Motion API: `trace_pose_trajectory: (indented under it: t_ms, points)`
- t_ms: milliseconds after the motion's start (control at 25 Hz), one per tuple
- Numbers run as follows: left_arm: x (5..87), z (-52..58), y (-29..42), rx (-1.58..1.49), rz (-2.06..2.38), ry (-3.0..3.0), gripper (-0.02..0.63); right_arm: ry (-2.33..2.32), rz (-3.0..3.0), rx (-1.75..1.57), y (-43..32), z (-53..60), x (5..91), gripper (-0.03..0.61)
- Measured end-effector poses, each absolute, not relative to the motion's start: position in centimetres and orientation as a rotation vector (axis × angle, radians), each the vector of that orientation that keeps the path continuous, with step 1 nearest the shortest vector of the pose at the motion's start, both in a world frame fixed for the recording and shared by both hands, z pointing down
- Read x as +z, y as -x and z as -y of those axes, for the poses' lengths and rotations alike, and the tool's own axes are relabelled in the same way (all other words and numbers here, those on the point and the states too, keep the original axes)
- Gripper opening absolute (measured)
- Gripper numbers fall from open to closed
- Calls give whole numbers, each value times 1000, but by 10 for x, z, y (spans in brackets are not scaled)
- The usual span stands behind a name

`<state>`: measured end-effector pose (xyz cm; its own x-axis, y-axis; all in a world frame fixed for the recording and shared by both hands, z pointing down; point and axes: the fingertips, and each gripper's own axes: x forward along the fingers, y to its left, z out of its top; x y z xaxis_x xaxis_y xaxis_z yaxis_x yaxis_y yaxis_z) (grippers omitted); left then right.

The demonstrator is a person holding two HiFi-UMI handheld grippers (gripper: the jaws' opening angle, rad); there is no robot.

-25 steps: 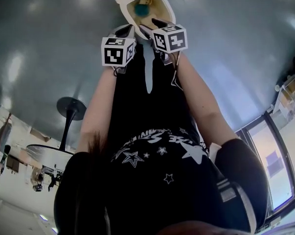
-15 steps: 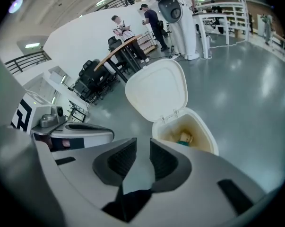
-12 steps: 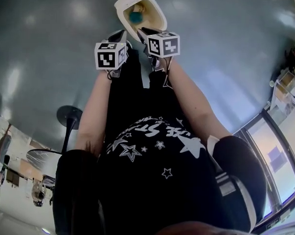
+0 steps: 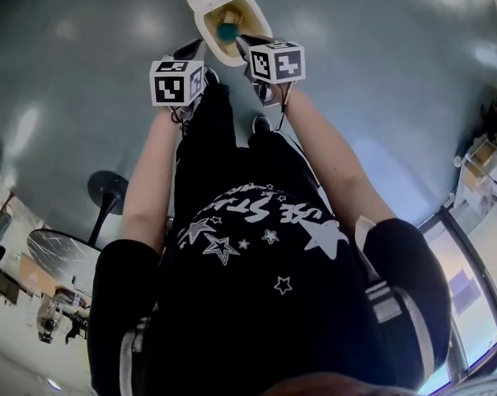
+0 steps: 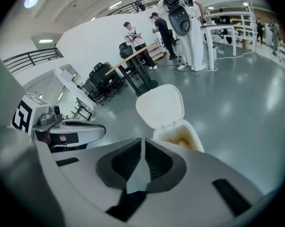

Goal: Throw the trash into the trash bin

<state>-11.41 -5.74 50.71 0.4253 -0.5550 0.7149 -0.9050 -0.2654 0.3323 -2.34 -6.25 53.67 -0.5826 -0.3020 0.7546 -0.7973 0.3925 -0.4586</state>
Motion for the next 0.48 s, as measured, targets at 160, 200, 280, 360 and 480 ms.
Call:
trace_pose_trajectory:
  t_ms: [160, 200, 280, 360, 480]
  points:
    - [487, 44, 100, 600, 1267, -1994, 12, -932, 2121, 1114, 10, 54, 518, 20]
    - [482, 47, 97, 590, 1275, -2006, 12, -934, 2136, 1105, 8, 58, 515, 15]
    - [475, 52, 91, 567, 1292, -2026, 12, -939, 2163, 1091, 2, 66, 510, 8]
    - [470, 47, 86, 539, 1313, -2039, 12, -939, 2186, 1086, -3, 62, 508, 8]
    - [459, 24, 77, 501, 1349, -2058, 12, -936, 2229, 1075, -11, 40, 498, 6]
